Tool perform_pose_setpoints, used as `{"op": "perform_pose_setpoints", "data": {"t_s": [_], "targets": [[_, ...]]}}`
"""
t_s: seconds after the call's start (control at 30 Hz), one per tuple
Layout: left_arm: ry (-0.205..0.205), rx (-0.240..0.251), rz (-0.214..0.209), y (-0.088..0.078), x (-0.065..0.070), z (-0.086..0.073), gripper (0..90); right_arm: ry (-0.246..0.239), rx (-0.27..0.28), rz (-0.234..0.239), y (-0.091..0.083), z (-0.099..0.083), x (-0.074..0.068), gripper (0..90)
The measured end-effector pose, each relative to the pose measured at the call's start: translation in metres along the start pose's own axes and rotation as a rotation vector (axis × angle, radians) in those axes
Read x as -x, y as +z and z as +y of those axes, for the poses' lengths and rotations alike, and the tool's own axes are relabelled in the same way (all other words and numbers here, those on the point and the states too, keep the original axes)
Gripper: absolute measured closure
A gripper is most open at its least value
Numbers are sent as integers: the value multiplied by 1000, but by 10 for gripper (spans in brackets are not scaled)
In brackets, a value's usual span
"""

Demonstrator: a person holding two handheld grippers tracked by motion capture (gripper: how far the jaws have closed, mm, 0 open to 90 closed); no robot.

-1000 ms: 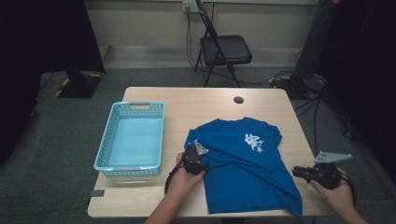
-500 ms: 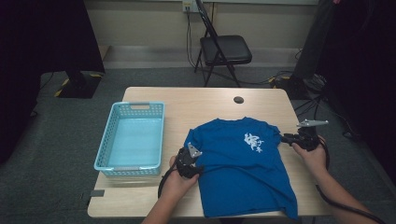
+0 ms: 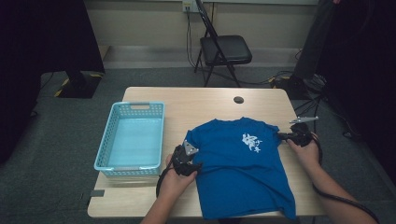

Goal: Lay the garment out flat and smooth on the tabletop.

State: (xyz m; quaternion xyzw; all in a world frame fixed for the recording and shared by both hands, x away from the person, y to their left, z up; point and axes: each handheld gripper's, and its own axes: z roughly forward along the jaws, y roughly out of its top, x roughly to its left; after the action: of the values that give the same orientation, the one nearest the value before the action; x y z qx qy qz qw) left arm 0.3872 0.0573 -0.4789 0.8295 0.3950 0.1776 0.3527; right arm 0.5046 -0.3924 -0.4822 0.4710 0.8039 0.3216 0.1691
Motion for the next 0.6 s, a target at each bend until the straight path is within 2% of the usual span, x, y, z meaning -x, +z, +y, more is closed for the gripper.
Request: {"op": "perform_pose_setpoints", "data": {"t_s": [0.2,0.27,0.37,0.43,0.47,0.53,0.6], "targets": [[5,-22,-7,16,4,6,413,6,38,-33,-28,-6,11,894],[12,-35,-11,20,6,4,412,5,35,-54,-36,-12,15,893],[4,-27,-29,23,9,2,412,15,-2,-70,-41,-23,23,886],[7,-32,-31,22,11,3,412,35,-71,-47,-40,-29,27,814],[15,-34,-31,22,12,3,412,38,-88,-44,-41,-32,29,779],[20,-35,-33,22,14,3,412,41,-52,-74,-47,-34,30,737],[29,-40,-29,22,16,4,412,57,2,-60,-50,-32,32,737]]}}
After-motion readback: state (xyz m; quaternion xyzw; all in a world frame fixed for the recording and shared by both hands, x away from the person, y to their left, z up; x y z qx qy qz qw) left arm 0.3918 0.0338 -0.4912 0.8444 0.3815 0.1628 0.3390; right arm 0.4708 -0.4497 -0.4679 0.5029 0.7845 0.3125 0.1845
